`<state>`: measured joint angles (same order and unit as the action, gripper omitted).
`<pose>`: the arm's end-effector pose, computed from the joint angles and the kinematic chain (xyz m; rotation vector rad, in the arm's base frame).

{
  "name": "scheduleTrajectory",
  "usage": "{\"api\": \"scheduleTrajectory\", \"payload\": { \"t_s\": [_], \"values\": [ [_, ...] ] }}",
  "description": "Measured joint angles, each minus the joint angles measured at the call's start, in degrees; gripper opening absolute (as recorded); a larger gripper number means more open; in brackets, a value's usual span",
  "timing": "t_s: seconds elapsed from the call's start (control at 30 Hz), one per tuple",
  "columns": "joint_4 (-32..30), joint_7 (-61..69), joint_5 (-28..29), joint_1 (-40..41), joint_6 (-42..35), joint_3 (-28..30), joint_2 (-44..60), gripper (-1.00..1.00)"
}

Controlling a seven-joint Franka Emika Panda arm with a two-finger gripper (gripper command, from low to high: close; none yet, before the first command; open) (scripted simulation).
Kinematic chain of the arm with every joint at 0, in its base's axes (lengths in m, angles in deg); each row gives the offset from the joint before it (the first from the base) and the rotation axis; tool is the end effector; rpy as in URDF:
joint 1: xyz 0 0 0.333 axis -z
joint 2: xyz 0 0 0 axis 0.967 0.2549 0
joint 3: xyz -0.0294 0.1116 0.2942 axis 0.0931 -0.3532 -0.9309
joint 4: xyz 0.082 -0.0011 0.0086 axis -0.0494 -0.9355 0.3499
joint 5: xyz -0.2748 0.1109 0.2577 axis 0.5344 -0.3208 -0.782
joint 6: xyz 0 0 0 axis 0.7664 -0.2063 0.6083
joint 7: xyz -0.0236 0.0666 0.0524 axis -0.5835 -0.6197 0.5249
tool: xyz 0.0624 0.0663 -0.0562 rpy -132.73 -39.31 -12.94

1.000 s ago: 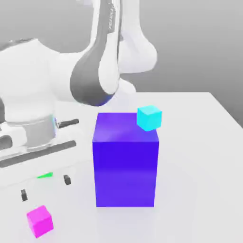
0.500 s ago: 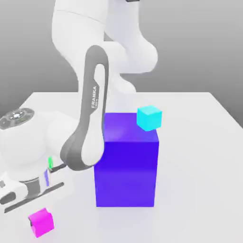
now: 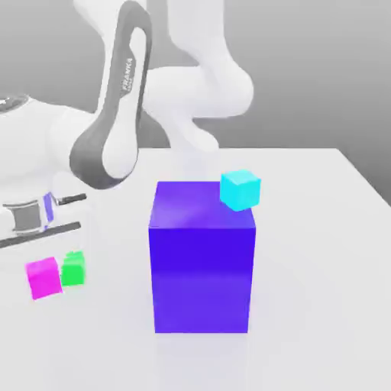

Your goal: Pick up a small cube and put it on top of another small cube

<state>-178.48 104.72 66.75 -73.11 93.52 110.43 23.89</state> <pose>0.3264 -0.2703 0.2302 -3.0747 0.6381 0.0452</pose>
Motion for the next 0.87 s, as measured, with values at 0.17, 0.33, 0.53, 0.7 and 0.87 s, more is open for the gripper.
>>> {"api": "scheduleTrajectory", "payload": {
  "t_s": [0.17,0.33,0.53,0.7,0.87],
  "values": [
    [-7.2,-9.5,11.3,7.3,0.0,0.2,-9.0,-1.0],
    [-13.5,-15.7,18.1,13.7,0.9,-0.4,-15.6,-1.0],
    [-13.7,-8.2,7.2,7.4,5.8,3.4,-10.0,-1.0],
    [-13.5,-0.1,-4.4,3.8,10.4,3.9,-4.0,-1.0],
    [-13.5,5.9,-12.9,4.1,15.4,1.4,1.5,-1.0]
  ]
}}
